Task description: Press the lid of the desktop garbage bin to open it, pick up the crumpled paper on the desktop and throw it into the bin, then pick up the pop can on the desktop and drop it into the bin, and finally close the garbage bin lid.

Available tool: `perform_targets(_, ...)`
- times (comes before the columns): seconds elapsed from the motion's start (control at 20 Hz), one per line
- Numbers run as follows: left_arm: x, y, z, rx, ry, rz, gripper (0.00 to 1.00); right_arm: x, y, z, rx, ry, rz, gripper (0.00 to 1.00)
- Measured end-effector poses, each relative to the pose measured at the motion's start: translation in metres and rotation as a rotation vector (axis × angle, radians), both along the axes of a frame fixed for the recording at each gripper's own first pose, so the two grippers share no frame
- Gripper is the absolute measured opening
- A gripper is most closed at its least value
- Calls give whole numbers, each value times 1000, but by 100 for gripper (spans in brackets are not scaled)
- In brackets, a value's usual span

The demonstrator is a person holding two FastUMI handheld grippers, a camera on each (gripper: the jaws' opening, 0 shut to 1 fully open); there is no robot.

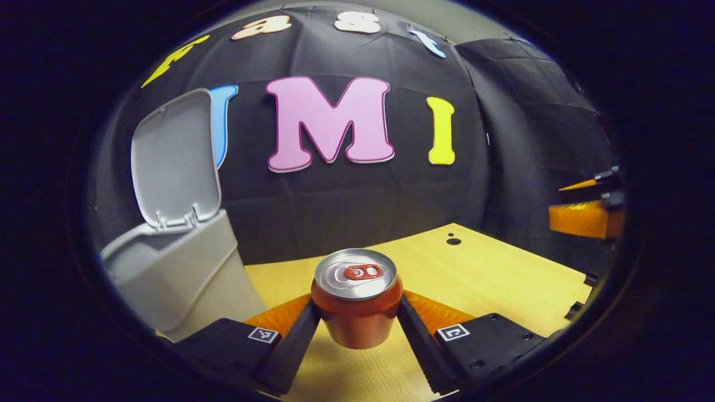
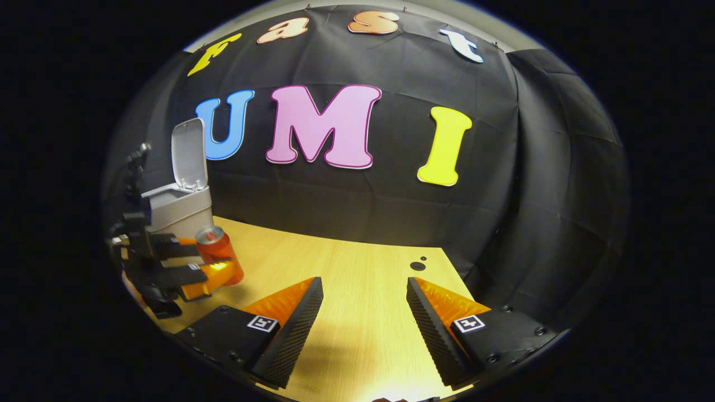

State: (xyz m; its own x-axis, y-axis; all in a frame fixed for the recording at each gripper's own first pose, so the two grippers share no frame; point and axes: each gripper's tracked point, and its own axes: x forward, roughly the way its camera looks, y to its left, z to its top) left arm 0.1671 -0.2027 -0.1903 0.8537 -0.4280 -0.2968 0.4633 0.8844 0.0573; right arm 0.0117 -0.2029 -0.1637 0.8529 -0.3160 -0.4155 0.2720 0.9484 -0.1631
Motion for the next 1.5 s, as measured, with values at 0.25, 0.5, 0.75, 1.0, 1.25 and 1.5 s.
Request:
perform_targets(0.25, 10, 36, 107, -66, -78, 44, 87, 8, 13, 24, 42, -39, 3, 97)
perform_targets(0.5, 43, 124, 139, -39, -129, 218, 87, 18, 40, 41, 60, -58, 61, 97)
perform_targets(0.75, 60, 206, 91, 83, -69, 366, 87, 20, 59, 46, 87, -55, 102, 97)
perform_targets(1.0, 62, 222, 52, 40, 22, 397, 88, 14, 63, 35, 86, -13, 112, 97)
perform_targets(1.25, 64, 225, 53, 53, 10, 400, 88, 23, 64, 31, 110, -12, 102, 98)
perform_targets(1.5, 68, 231, 92, 48, -73, 415, 92, 33, 78, 38, 106, -26, 133, 97)
